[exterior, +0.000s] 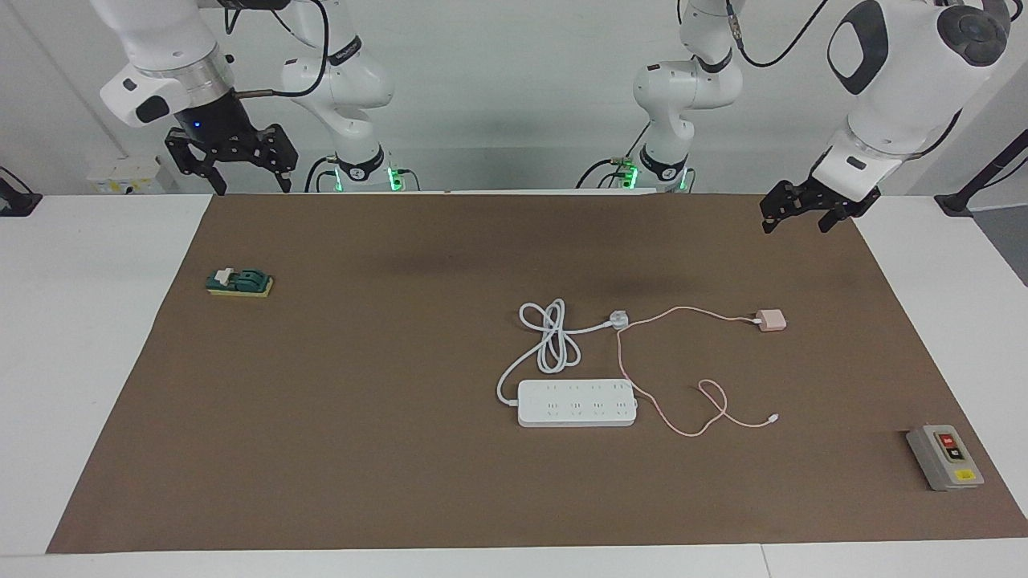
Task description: Unplug charger and place it aside
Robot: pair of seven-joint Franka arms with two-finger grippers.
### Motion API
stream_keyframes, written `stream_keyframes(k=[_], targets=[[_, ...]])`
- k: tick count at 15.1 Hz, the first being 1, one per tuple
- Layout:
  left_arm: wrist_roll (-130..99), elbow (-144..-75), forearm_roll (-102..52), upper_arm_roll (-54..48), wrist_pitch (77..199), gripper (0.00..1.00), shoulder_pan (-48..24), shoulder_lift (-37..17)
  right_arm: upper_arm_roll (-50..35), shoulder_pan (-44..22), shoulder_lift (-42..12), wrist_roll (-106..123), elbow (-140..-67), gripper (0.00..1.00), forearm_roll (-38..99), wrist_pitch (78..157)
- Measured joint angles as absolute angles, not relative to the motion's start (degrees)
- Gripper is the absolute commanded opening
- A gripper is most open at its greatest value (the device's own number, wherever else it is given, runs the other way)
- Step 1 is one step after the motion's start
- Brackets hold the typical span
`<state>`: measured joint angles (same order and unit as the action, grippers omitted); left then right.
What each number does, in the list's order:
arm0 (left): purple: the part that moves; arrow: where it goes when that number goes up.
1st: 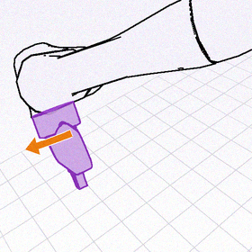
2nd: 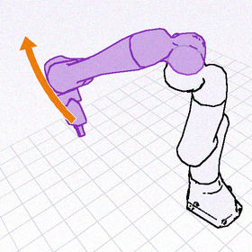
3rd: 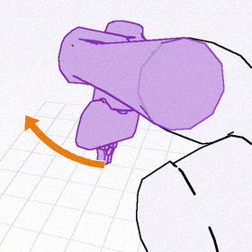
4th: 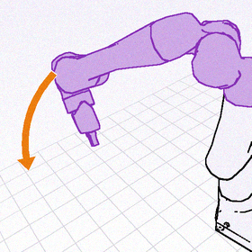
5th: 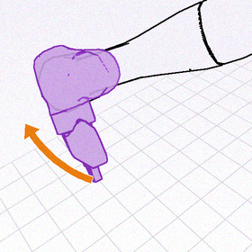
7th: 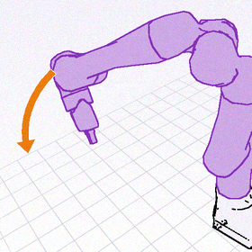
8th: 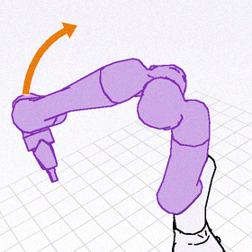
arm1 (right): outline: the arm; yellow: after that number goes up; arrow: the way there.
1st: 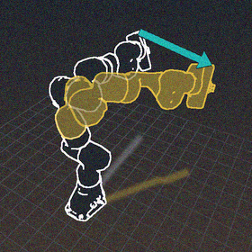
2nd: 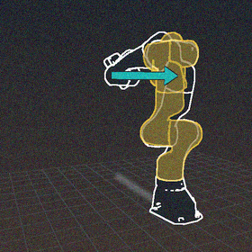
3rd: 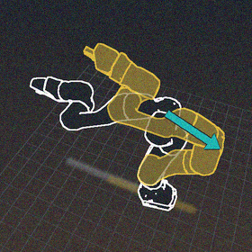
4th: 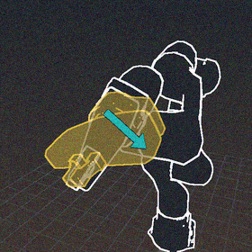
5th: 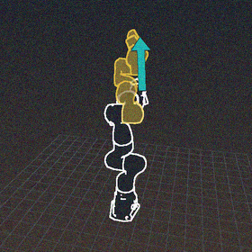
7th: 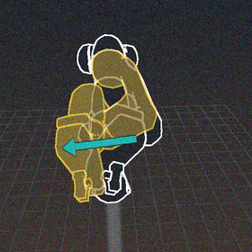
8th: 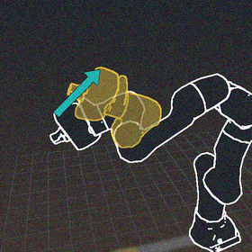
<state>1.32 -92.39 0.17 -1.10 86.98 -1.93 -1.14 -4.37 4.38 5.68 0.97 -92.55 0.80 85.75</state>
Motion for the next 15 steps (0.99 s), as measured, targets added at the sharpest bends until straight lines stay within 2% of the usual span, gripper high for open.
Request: stream_keyframes(k=[15], targets=[[1.13,-92.39,-3.47,-0.39,89.09,1.00,-1.93,-1.14,-4.38,4.38,5.68,0.97,-93.83,1.00,0.80,85.78]])
